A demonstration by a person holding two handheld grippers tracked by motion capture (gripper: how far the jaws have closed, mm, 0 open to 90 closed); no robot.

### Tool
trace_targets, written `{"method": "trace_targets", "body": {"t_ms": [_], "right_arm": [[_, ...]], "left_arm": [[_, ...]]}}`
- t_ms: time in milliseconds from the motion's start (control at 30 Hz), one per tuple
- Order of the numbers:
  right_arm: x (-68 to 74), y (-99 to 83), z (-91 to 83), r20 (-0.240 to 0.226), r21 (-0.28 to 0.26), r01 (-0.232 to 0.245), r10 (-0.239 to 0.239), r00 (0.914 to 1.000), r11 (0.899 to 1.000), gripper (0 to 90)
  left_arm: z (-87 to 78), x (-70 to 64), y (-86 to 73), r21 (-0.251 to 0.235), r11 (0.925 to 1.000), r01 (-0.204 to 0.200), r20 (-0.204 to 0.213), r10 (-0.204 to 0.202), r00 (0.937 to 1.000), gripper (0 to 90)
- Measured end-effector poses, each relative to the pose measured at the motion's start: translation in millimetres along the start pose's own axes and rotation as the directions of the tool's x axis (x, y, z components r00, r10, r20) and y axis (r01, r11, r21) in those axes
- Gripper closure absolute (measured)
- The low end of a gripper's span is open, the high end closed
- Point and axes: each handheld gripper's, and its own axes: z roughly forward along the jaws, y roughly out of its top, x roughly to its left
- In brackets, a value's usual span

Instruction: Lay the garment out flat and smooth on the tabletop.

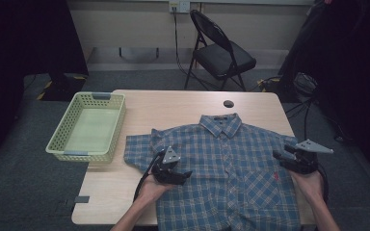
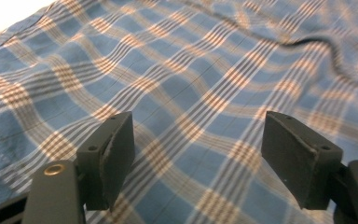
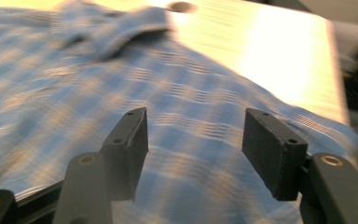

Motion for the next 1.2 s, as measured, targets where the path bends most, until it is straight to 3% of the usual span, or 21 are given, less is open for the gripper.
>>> {"method": "trace_targets", "body": {"t_ms": [67, 100, 133, 200, 367, 533, 700, 900, 1000, 1200], "right_arm": [[-15.0, -4.7, 7.8, -0.017, 0.015, -0.102, 0.102, 0.9946, 0.995, 39.5], [-21.1, -8.6, 11.3, 0.027, 0.021, -0.116, 0.115, 0.993, 0.993, 39.4], [-23.6, -11.3, 13.8, 0.077, 0.031, -0.09, 0.088, 0.9932, 0.995, 39.5], [-29.9, -15.9, 16.9, 0.103, 0.06, -0.085, 0.078, 0.9916, 0.995, 39.9], [-41.0, -23.9, 20.6, 0.16, 0.106, -0.099, 0.081, 0.9838, 0.989, 42.6], [-43.8, -31.0, 26.6, 0.135, 0.156, -0.094, 0.073, 0.9881, 0.983, 45.6], [-47.5, -31.4, 28.1, 0.098, 0.16, -0.12, 0.105, 0.9896, 0.98, 50.2], [-41.5, -29.7, 30.0, 0.05, 0.154, -0.086, 0.079, 0.9956, 0.984, 76.3], [-37.1, -28.1, 30.7, 0.072, 0.154, -0.058, 0.048, 0.9962, 0.986, 85.2], [-29.3, -20.0, 20.3, 0.107, 0.094, -0.037, 0.027, 0.9939, 0.995, 87.0]], "left_arm": [[3.8, 2.4, -1.4, 0.037, 0.9993, 0.007, -0.037, -0.005, 0.9993, 26.7], [5.2, 3.8, -2.0, 0.042, 0.999, 0.017, -0.029, -0.016, 0.9994, 26.8], [6.7, 5.1, -2.1, 0.049, 0.9986, 0.021, -0.016, -0.02, 0.9997, 26.8], [9.9, 6.3, -0.9, 0.075, 0.997, 0.019, -0.023, -0.017, 0.9996, 27.2], [11.2, 1.2, -5.4, 0.056, 0.9984, -0.005, -0.047, 0.007, 0.9989, 25.1], [8.6, -0.9, -8.2, 0.054, 0.9985, -0.012, -0.043, 0.015, 0.999, 24.0], [8.5, -1.0, -8.3, 0.054, 0.9985, -0.012, -0.043, 0.015, 0.999, 23.9], [8.5, -1.0, -8.3, 0.054, 0.9985, -0.011, -0.043, 0.014, 0.999, 23.9], [8.5, -1.0, -8.3, 0.054, 0.9985, -0.012, -0.043, 0.014, 0.999, 23.9], [8.5, -0.9, -8.3, 0.054, 0.9985, -0.012, -0.043, 0.014, 0.999, 23.9]]}}
